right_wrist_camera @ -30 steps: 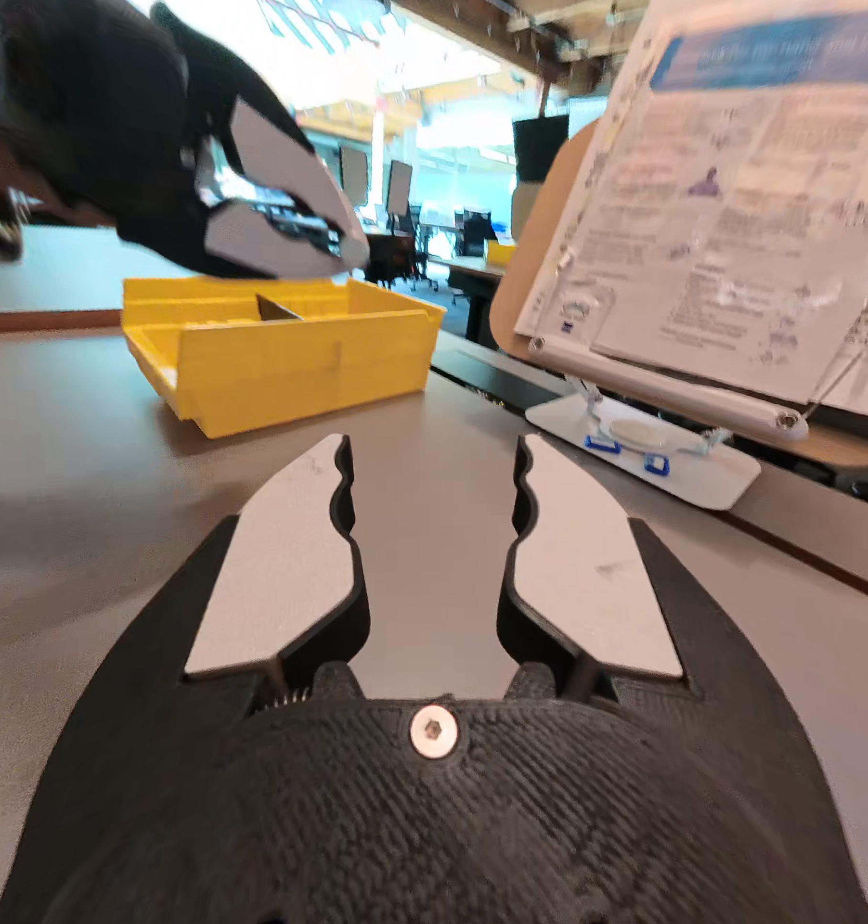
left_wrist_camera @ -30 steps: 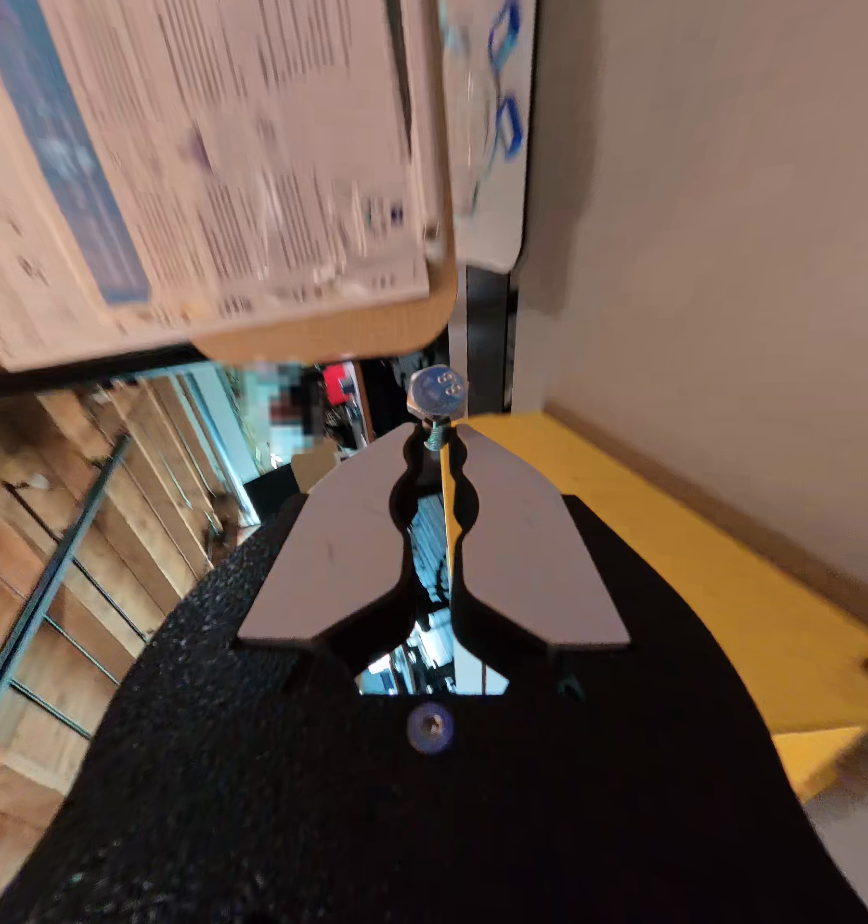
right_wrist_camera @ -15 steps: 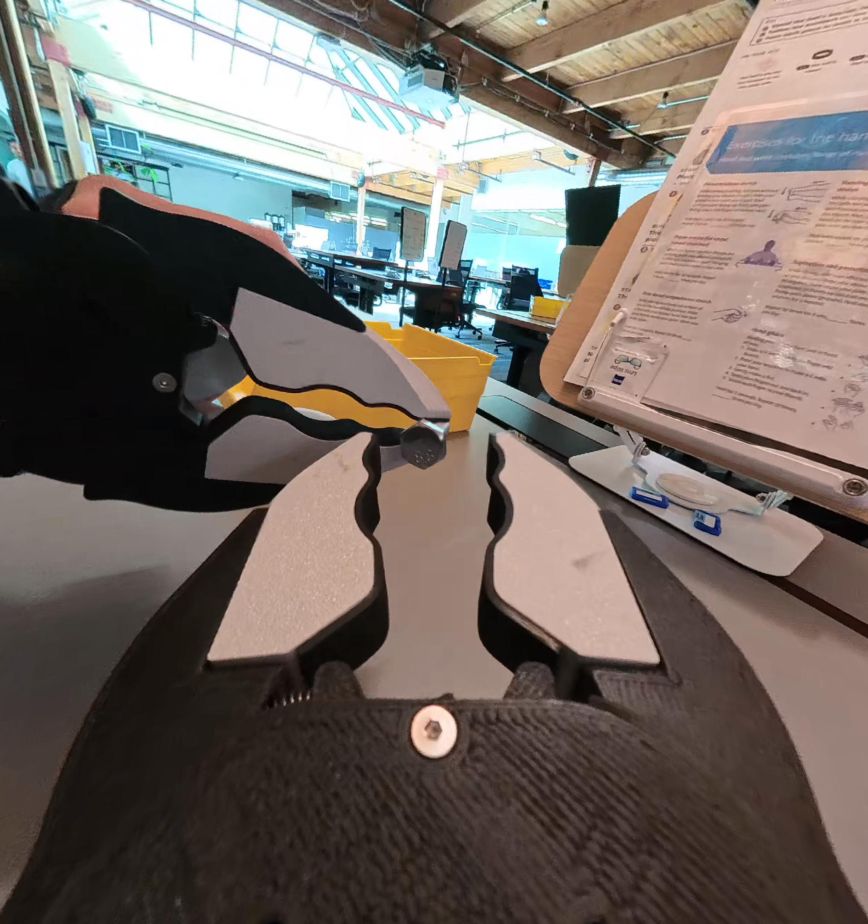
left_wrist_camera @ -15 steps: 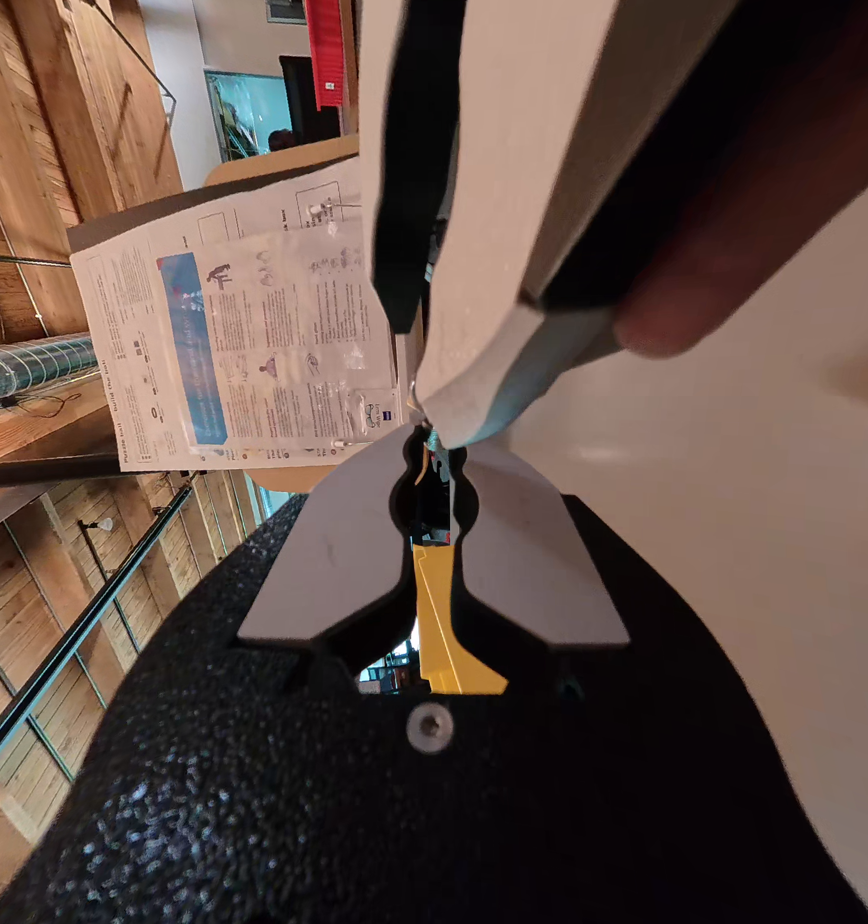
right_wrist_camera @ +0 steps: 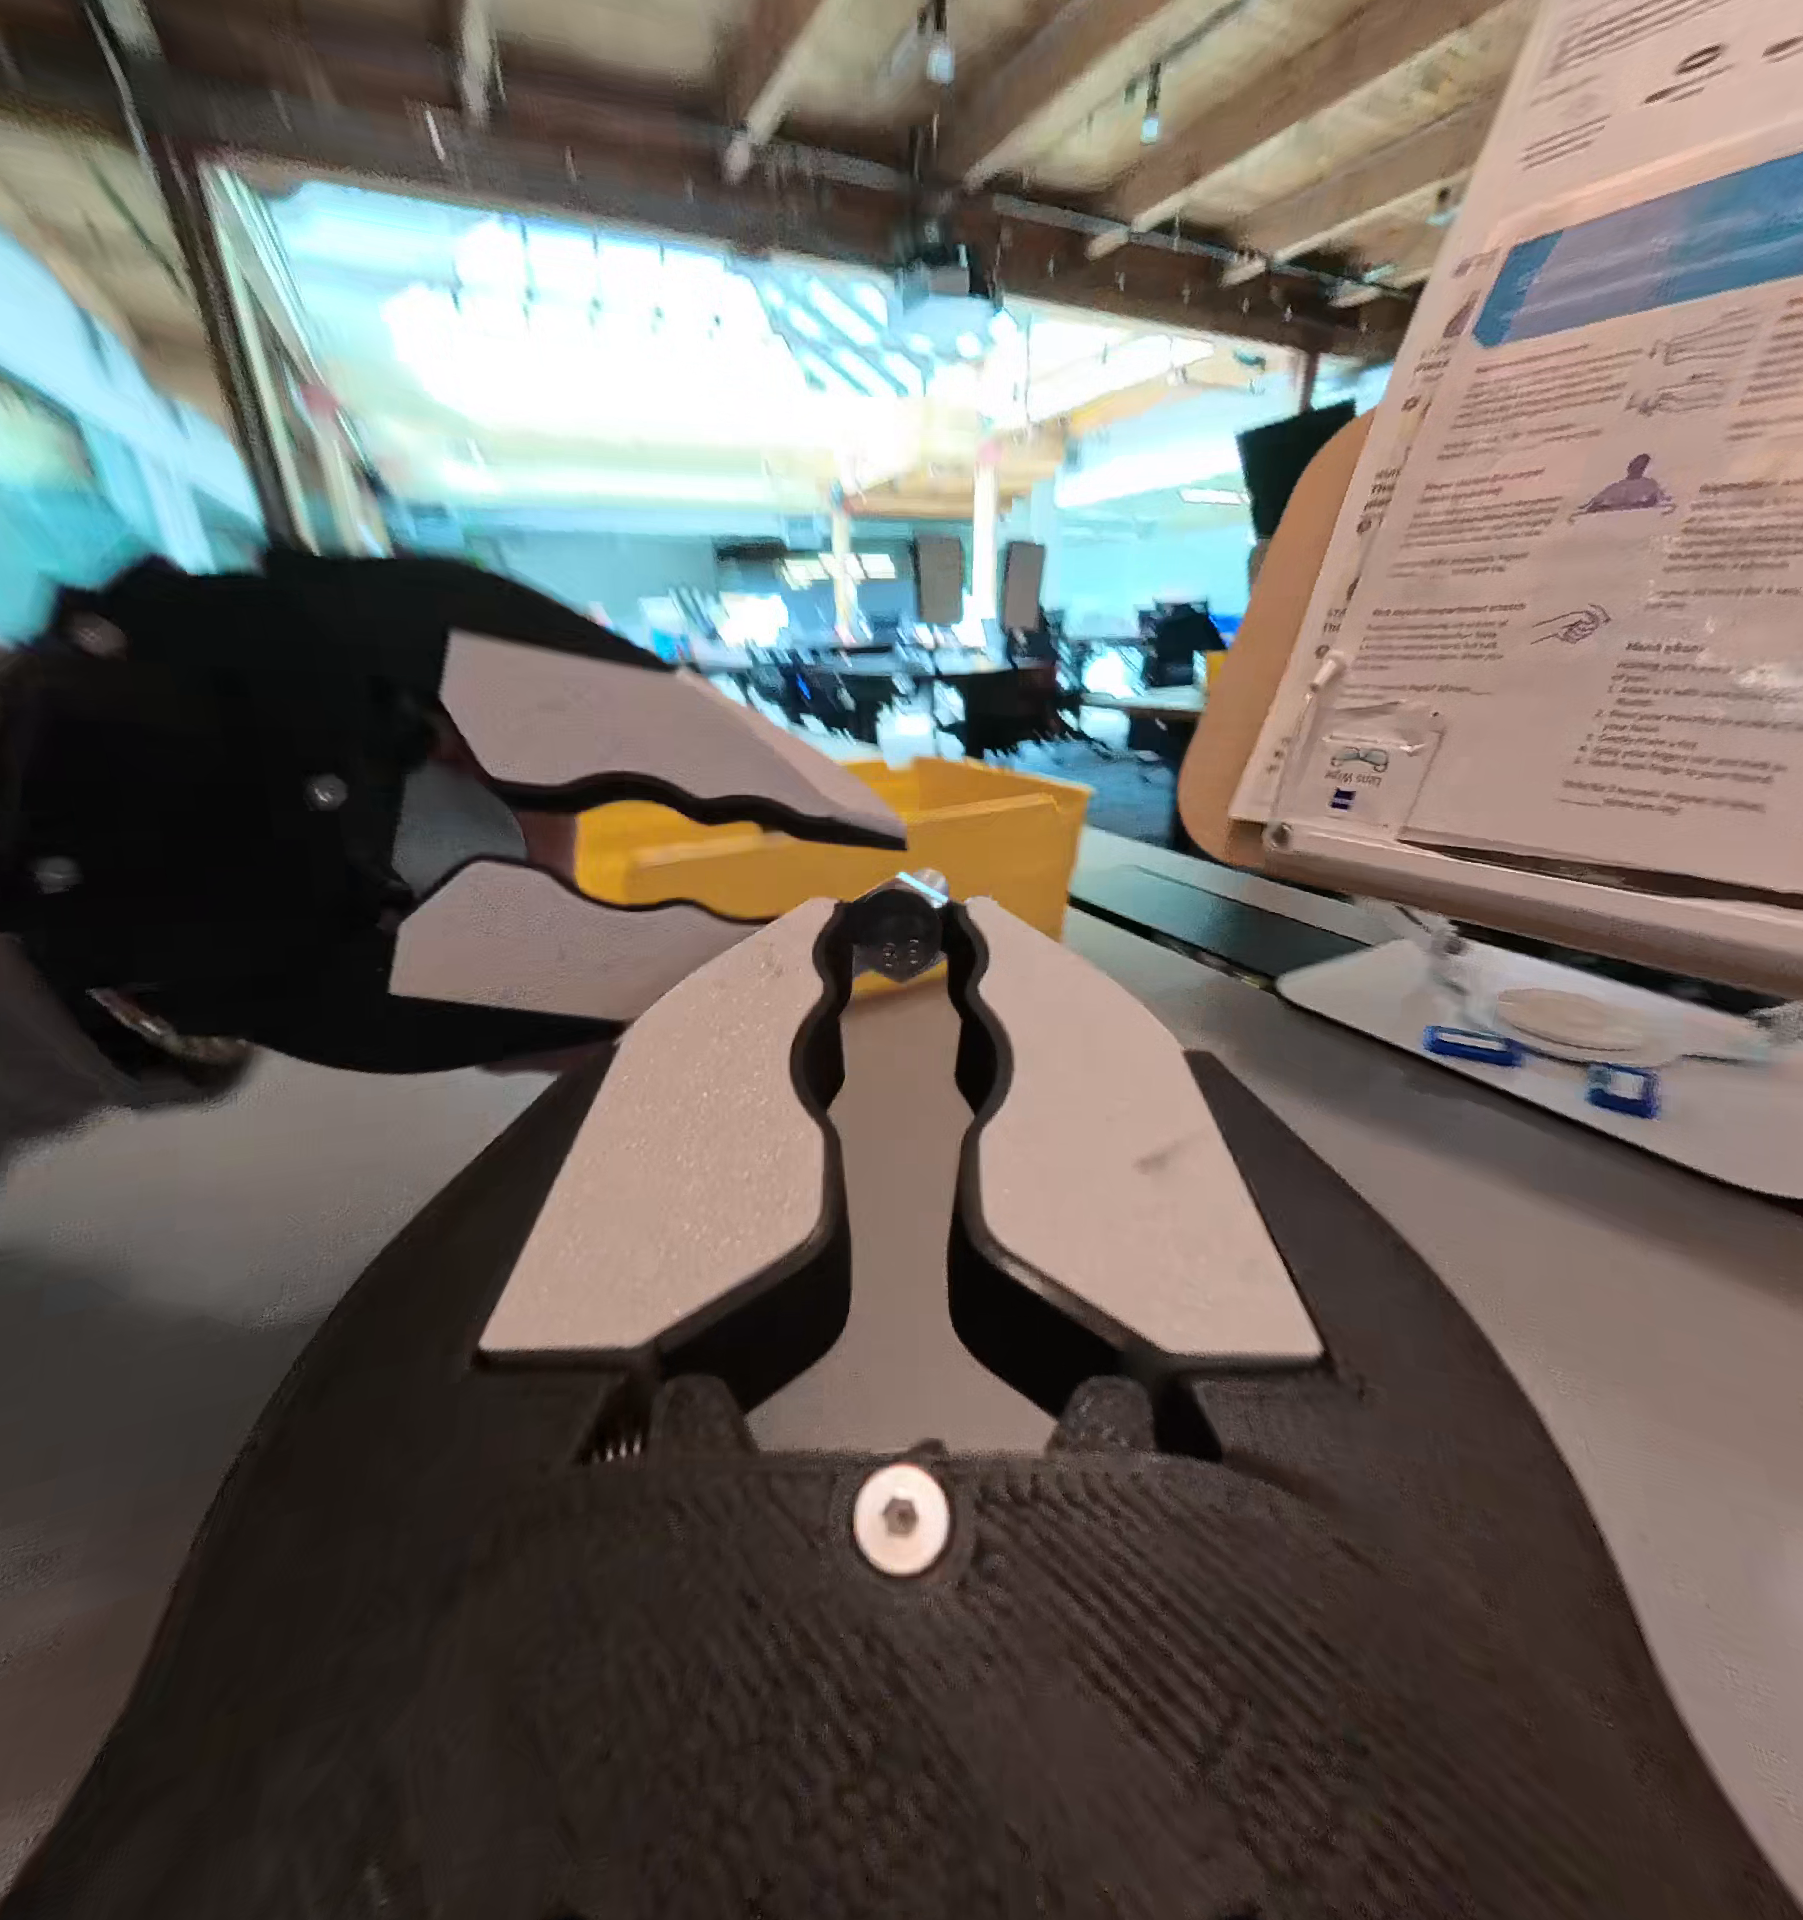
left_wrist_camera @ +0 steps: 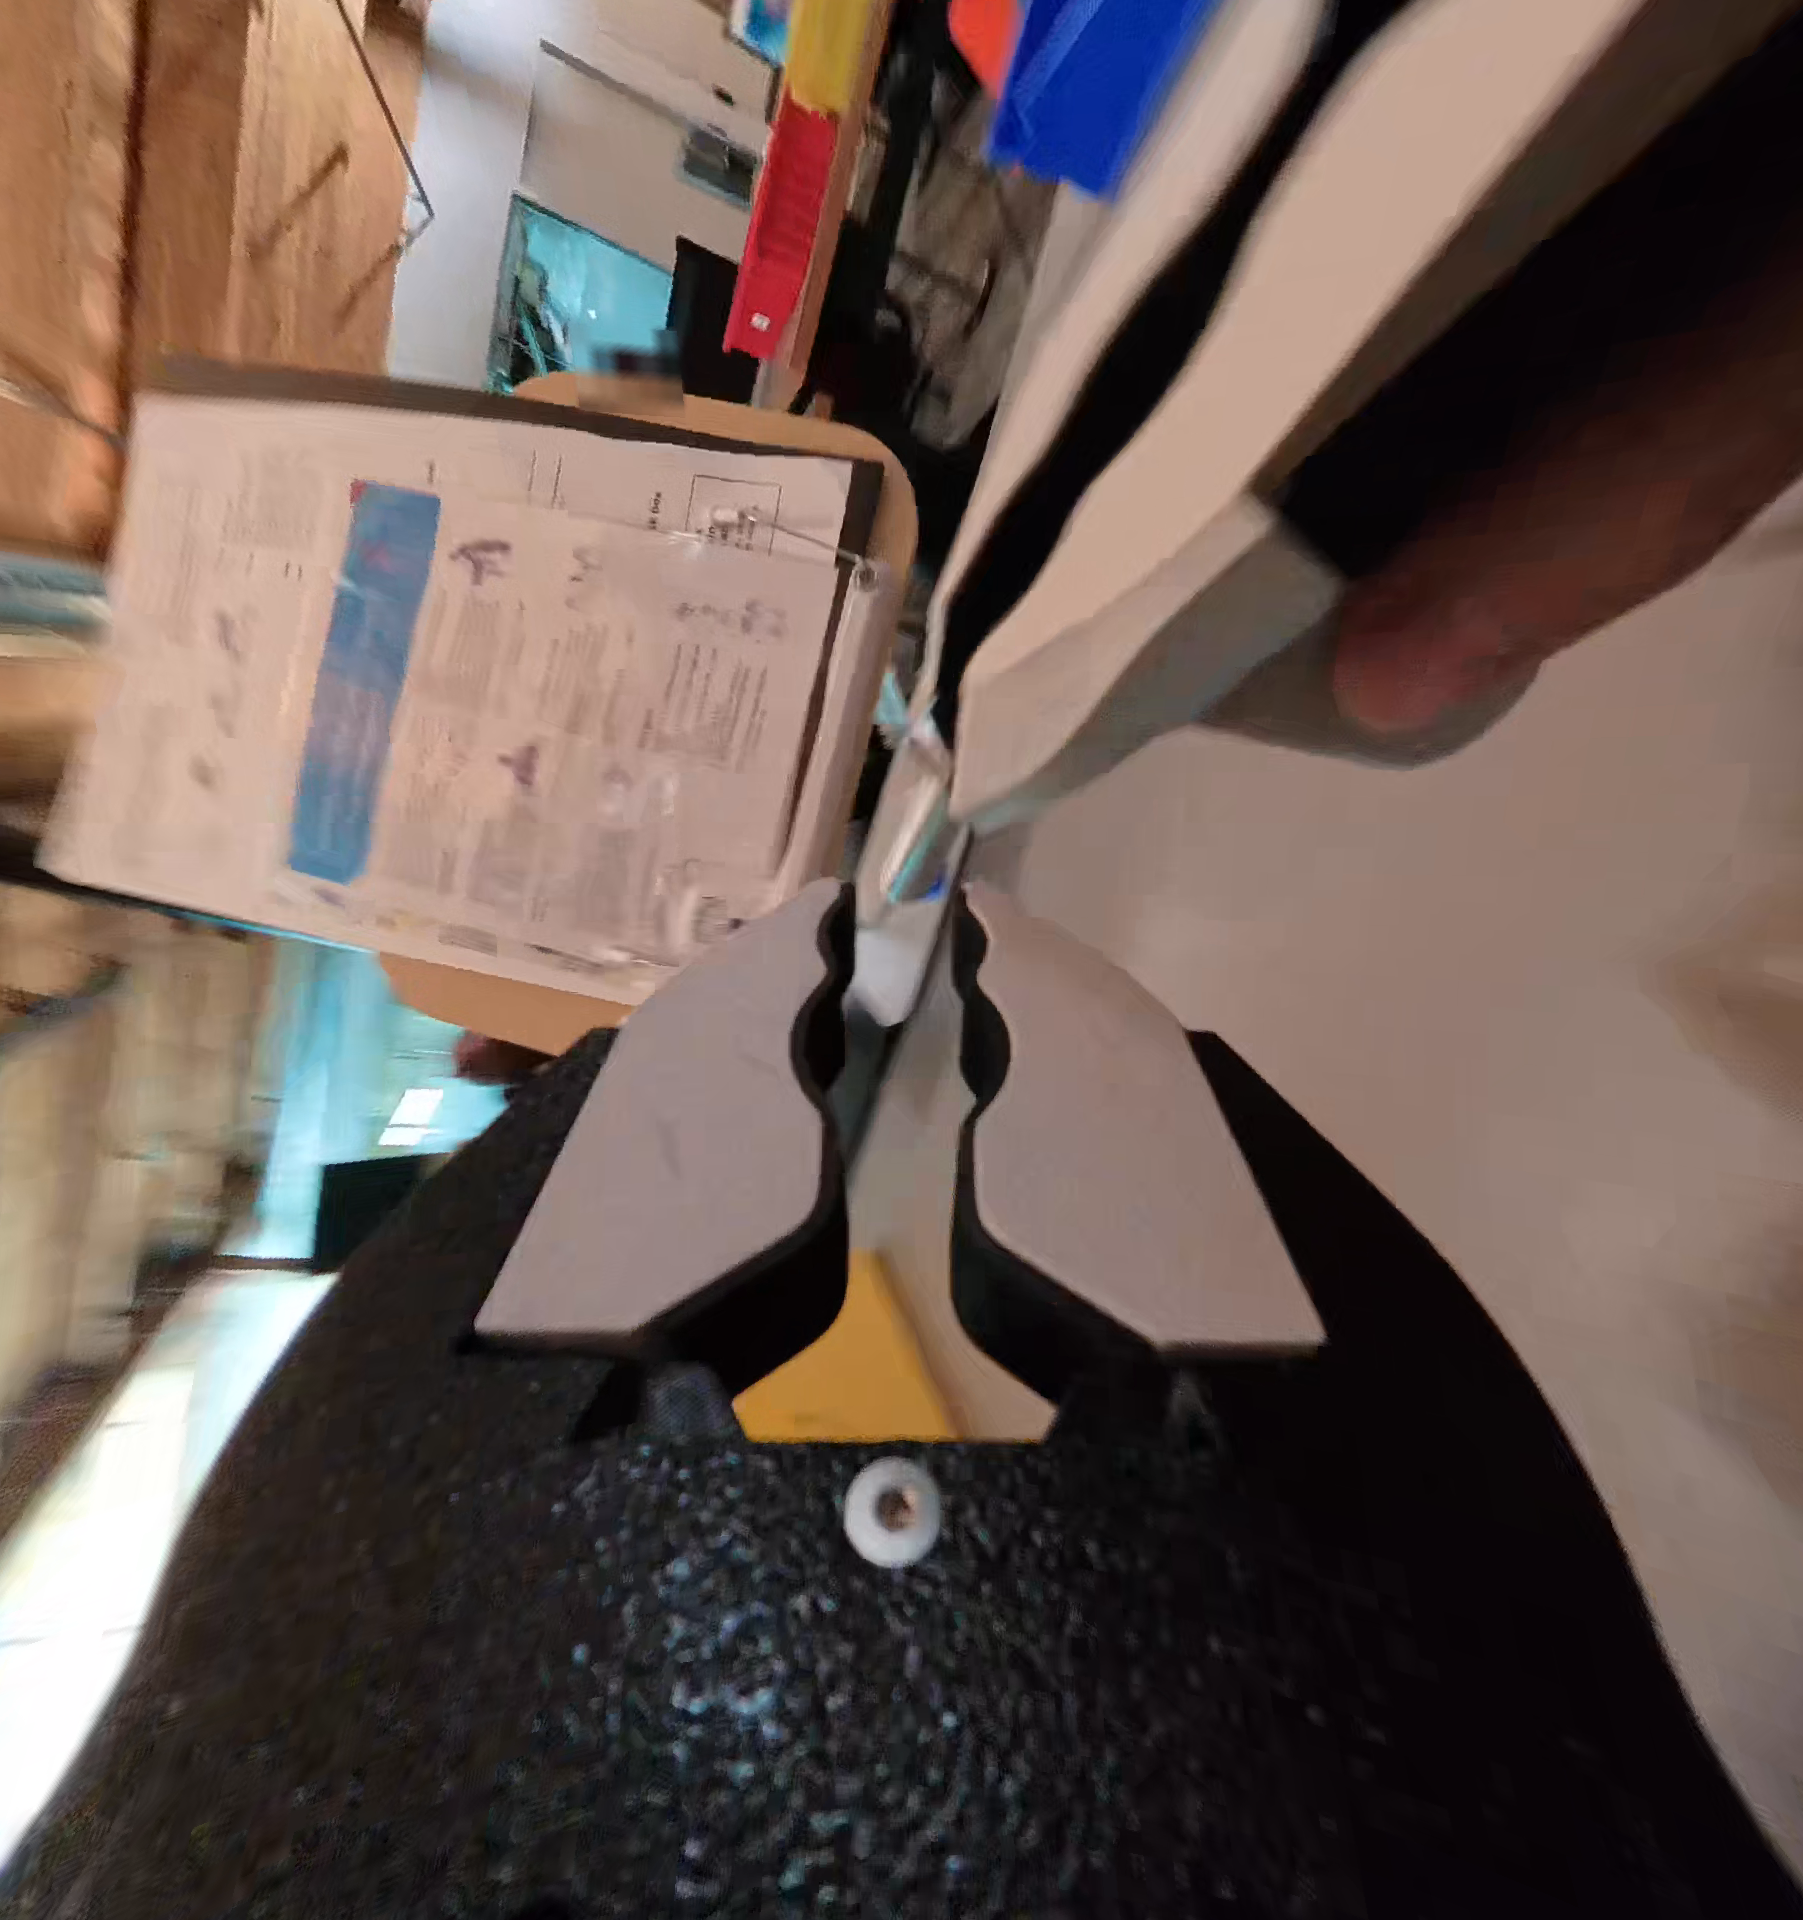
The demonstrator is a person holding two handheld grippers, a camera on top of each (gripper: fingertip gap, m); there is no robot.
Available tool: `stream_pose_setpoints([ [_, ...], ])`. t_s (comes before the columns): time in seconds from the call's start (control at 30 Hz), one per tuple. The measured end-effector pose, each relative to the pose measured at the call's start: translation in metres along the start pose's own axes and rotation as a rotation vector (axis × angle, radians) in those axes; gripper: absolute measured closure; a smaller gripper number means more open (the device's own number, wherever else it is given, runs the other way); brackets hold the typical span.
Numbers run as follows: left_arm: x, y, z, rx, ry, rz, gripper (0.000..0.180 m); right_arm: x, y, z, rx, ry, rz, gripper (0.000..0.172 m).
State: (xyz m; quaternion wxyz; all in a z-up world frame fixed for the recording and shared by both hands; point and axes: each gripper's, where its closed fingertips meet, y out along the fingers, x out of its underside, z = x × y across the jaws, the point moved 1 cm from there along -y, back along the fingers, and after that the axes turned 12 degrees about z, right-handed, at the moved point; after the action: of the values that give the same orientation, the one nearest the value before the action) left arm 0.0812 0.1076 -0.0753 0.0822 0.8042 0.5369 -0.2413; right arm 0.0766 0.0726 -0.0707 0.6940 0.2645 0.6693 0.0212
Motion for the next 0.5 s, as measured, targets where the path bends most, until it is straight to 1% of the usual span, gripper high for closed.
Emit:
stream_pose_setpoints([
  [0.03,-0.004,-0.003,0.0,0.039,-0.176,0.051,0.156,-0.009,-0.003,0.003,-0.011,0.089,0.056,0.155],
  [0.1,-0.019,-0.011,-0.003,0.115,-0.627,0.209,0.151,-0.026,-0.009,0.006,-0.062,0.266,0.173,0.155],
  [0.17,-0.034,-0.016,-0.015,0.189,-1.098,0.405,0.146,-0.039,-0.013,0.004,-0.131,0.389,0.263,0.155],
  [0.2,-0.039,-0.018,-0.021,0.23,-1.289,0.496,0.147,-0.043,-0.015,0.002,-0.16,0.429,0.294,0.155],
  [0.23,-0.042,-0.02,-0.027,0.272,-1.433,0.577,0.149,-0.045,-0.015,0.0,-0.181,0.46,0.316,0.155],
  [0.27,-0.043,-0.02,-0.03,0.3,-1.53,0.638,0.15,-0.046,-0.015,-0.002,-0.2,0.483,0.329,0.155],
  [0.3,-0.044,-0.02,-0.03,0.321,-1.583,0.677,0.15,-0.046,-0.015,-0.003,-0.21,0.498,0.336,0.155],
  [0.33,-0.045,-0.018,-0.028,0.346,-1.604,0.695,0.15,-0.045,-0.015,-0.005,-0.218,0.504,0.34,0.155],
  [0.43,-0.05,-0.012,-0.015,0.396,-1.619,0.69,0.151,-0.043,-0.015,-0.007,-0.238,0.517,0.337,0.155],
  [0.5,-0.05,-0.01,-0.012,0.405,-1.649,0.706,0.158,-0.04,-0.014,-0.008,-0.239,0.51,0.32,0.154],
])
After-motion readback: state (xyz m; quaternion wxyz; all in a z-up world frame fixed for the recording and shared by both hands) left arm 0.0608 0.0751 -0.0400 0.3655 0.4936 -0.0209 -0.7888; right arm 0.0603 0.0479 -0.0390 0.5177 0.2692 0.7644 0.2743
